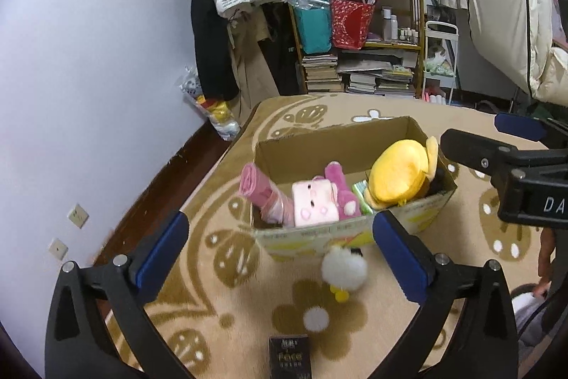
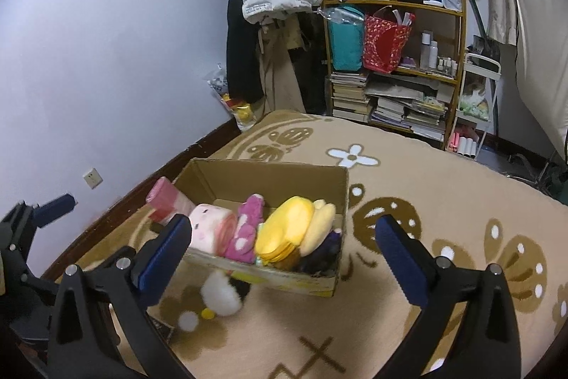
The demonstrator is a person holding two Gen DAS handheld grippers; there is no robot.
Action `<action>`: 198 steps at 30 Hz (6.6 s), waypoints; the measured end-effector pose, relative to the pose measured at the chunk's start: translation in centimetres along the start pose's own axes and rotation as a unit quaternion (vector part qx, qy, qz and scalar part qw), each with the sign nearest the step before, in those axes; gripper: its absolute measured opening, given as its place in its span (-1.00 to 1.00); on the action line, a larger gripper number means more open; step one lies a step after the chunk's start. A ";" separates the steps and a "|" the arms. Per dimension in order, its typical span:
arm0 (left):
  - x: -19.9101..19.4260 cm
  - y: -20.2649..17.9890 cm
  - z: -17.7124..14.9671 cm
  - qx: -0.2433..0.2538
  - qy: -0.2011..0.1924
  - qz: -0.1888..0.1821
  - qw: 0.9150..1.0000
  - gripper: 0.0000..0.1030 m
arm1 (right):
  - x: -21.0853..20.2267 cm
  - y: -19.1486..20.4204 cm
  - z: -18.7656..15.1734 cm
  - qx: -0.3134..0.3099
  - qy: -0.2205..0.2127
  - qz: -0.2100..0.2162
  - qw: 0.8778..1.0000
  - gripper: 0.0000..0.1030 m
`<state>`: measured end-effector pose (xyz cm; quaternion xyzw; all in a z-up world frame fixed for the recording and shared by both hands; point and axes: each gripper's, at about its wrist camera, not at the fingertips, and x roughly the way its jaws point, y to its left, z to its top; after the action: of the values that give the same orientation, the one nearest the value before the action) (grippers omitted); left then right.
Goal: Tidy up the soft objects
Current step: 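Withdraw both tools and lower toward the white plush and black tissue pack, then grasp the black Face tissue pack with the left tool while the right tool grasps the white fluffy plush, then carry the tissue pack and white plush over the box and release both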
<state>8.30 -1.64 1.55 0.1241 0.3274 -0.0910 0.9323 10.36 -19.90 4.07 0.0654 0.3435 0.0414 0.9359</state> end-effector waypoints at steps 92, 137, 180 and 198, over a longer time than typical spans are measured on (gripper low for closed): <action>12.6 1.8 -12.8 -0.078 0.320 0.011 0.944 -0.12 | 15.4 4.2 -11.4 0.031 0.208 0.129 0.969 -0.28; 6.3 5.2 -7.4 -0.104 0.105 0.058 0.987 -0.12 | 13.3 3.1 -10.5 0.065 0.180 0.136 0.972 -0.15; 3.0 6.1 -3.8 -0.088 0.020 0.098 0.991 -0.12 | 4.6 3.2 -7.0 0.039 0.037 0.101 0.993 -0.32; 3.8 4.2 1.8 -0.056 -0.046 0.073 0.995 -0.12 | 3.9 2.3 -2.5 0.014 -0.028 0.087 0.996 -0.31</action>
<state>13.34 1.46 1.25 0.0911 0.2792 -0.0095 0.9559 11.64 -16.88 -0.01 0.1090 0.3103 0.1163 0.9372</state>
